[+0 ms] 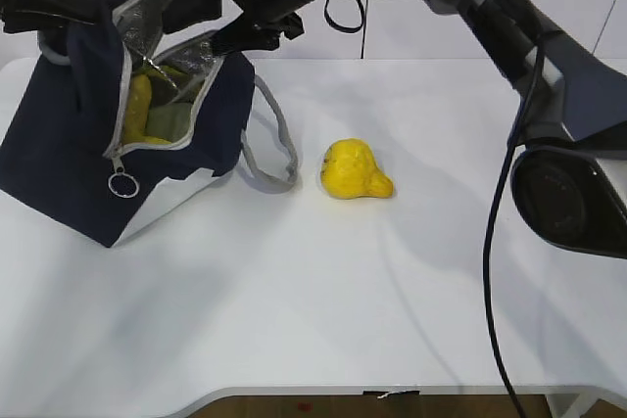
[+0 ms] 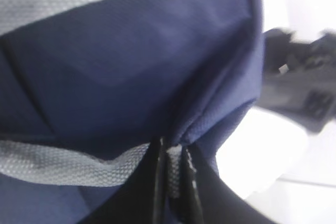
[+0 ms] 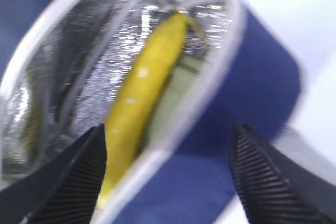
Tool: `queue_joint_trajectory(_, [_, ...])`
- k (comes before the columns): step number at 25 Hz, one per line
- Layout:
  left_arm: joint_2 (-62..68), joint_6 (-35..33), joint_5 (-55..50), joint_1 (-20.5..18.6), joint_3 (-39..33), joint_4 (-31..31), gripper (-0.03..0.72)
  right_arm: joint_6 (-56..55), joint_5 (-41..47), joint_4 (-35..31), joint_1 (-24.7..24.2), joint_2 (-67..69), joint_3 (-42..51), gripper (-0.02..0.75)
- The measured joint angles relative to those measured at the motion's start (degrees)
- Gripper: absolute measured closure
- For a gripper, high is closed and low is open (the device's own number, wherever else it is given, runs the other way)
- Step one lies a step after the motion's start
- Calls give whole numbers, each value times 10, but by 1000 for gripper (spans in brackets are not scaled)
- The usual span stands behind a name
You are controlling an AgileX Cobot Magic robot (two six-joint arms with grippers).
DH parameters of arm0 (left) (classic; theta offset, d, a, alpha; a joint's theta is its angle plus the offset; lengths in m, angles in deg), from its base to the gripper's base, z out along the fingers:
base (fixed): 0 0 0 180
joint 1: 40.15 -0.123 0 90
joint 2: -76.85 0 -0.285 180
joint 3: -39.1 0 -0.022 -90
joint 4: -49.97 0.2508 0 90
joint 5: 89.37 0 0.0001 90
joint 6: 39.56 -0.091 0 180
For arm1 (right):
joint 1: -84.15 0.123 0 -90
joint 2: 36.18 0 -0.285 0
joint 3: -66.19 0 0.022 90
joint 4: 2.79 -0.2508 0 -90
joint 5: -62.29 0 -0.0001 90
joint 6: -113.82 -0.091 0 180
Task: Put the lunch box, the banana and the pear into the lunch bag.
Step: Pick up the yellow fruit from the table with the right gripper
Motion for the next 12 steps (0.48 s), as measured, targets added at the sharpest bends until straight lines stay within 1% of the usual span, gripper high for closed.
queue_joint_trajectory(4, [0, 0, 0, -5, 0, 23, 667, 0, 1, 44, 0, 0, 0, 160])
queue_joint_trajectory(12, [0, 3, -1, -9, 0, 100, 667, 0, 3, 115, 0, 0, 0, 172])
